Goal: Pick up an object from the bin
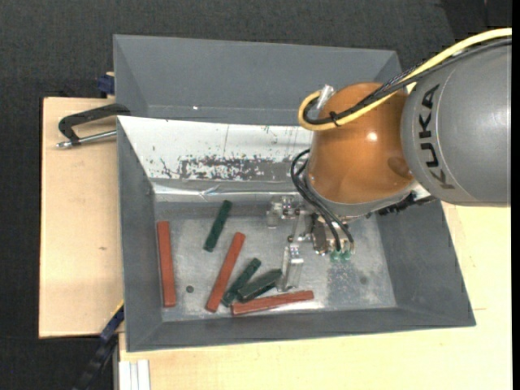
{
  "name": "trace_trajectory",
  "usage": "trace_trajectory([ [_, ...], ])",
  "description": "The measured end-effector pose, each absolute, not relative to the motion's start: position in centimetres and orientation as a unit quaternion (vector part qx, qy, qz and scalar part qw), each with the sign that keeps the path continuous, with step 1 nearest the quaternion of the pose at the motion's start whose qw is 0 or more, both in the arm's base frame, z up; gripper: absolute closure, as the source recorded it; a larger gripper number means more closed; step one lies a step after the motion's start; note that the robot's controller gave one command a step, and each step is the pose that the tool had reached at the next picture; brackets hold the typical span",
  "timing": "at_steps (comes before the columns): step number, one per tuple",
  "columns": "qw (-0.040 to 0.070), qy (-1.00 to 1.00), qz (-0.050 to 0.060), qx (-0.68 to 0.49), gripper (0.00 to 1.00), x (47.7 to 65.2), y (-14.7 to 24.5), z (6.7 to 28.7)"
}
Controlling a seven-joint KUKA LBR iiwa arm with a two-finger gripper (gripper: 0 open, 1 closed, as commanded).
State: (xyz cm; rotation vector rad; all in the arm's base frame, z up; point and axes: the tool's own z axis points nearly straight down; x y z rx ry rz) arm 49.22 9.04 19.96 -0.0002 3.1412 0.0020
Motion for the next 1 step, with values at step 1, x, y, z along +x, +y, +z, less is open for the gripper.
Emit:
trace_trajectory([
  [1, 0.004, 1.000, 0.001, -0.026, 0.00, 50.54, 9.23, 15.12],
])
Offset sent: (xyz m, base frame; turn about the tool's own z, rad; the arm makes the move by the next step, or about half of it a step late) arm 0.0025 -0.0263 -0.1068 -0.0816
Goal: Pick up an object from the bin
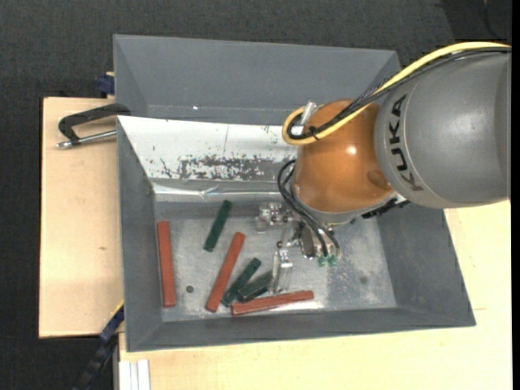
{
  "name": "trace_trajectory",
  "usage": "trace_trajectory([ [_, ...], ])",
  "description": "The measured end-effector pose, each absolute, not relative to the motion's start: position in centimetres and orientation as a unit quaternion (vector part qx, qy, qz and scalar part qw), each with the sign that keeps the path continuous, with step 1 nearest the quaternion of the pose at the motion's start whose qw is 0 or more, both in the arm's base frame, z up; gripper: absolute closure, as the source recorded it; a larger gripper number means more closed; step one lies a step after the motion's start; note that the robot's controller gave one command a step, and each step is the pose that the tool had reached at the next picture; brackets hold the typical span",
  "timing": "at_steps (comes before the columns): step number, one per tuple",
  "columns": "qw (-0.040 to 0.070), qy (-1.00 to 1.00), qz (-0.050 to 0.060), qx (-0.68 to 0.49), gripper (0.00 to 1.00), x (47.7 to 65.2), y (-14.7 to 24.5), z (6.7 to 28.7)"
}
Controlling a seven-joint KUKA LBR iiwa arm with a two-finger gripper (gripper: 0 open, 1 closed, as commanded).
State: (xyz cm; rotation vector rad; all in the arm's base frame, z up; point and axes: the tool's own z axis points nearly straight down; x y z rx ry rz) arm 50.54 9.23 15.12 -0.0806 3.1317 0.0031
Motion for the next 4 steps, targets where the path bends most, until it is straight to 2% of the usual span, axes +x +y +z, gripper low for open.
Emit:
trace_trajectory([
  [1, 0.001, 0.999, 0.001, -0.039, 0.00, 49.8, 7.2, 10.3],
  [2, 0.002, 0.992, 0.001, -0.126, 1.00, 49.3, 12.1, 7.2],
  [3, 0.002, 0.992, 0.001, -0.126, 1.00, 49.3, 12.1, 7.2],
  [4, 0.002, 0.995, 0.001, -0.102, 1.00, 50.8, 13.4, 19.5],
])
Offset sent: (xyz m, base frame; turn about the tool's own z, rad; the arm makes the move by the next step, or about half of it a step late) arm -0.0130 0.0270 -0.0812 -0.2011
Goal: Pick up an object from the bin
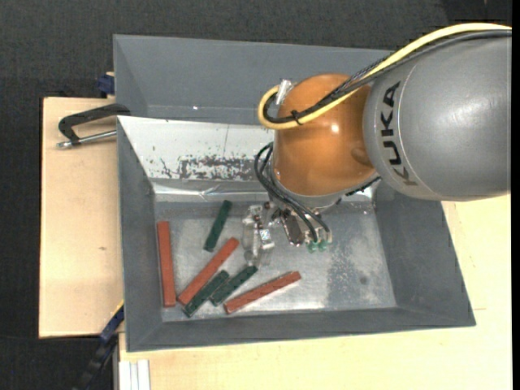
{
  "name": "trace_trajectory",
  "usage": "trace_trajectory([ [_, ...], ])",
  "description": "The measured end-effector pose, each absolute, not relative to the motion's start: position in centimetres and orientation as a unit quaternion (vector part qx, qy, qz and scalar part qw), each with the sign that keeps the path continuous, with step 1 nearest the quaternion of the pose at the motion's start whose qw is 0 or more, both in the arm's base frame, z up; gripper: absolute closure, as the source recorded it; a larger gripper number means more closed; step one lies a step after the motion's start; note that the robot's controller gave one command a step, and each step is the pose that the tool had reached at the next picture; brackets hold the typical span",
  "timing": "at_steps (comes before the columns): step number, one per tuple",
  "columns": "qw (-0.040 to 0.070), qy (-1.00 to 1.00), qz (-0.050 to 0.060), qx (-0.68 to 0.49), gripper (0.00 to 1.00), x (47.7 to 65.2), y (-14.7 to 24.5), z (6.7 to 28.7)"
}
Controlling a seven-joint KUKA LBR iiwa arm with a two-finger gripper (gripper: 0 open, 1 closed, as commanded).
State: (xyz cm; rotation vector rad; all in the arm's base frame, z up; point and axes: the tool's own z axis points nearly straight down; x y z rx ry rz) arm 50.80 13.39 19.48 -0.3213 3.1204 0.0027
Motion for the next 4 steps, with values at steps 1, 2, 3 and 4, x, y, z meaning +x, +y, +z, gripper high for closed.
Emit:
trace_trajectory([
  [1, 0.002, 0.995, 0.001, -0.102, 0.00, 50.8, 13.4, 19.5],
  [2, 0.002, 0.995, 0.001, -0.102, 0.00, 50.8, 13.4, 19.5],
  [3, 0.004, 0.990, 0.001, -0.140, 0.00, 50.9, 12.6, 16.7],
  [4, 0.003, 0.968, 0.000, -0.251, 0.00, 50.6, 12.6, 11.6],
])
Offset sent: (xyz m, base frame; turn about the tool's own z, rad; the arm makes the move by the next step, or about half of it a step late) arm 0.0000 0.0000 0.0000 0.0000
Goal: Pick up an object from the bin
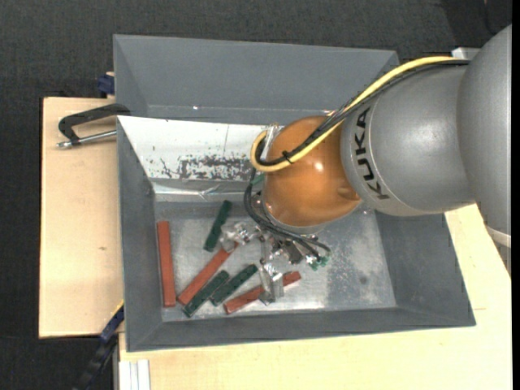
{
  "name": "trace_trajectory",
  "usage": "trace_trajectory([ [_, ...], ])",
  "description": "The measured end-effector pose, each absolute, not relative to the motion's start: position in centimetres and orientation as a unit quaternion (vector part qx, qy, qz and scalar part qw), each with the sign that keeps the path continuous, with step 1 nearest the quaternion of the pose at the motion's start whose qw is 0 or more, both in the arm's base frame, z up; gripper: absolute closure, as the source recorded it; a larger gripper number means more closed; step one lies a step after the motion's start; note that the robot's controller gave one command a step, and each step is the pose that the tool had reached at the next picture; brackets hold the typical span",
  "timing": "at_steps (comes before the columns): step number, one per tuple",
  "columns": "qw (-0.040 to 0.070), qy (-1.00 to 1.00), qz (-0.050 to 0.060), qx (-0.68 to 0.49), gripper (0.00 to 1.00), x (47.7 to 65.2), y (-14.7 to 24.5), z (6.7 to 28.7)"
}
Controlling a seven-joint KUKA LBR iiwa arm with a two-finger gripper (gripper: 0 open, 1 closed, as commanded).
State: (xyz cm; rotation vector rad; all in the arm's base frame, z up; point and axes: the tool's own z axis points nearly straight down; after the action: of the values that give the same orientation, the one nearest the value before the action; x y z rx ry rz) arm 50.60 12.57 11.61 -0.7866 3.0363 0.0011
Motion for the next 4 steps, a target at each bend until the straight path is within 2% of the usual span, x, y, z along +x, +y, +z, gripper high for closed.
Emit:
trace_trajectory([
  [1, 0.008, 0.947, 0.000, -0.321, 1.00, 55.1, 15.5, 7.6],
  [2, 0.008, 0.947, 0.000, -0.321, 1.00, 55.1, 15.5, 7.6],
  [3, 0.003, 0.946, 0.001, -0.323, 1.00, 53.9, 13.8, 17.6],
  [4, 0.003, 0.946, 0.001, -0.323, 1.00, 53.9, 13.8, 17.6],
])
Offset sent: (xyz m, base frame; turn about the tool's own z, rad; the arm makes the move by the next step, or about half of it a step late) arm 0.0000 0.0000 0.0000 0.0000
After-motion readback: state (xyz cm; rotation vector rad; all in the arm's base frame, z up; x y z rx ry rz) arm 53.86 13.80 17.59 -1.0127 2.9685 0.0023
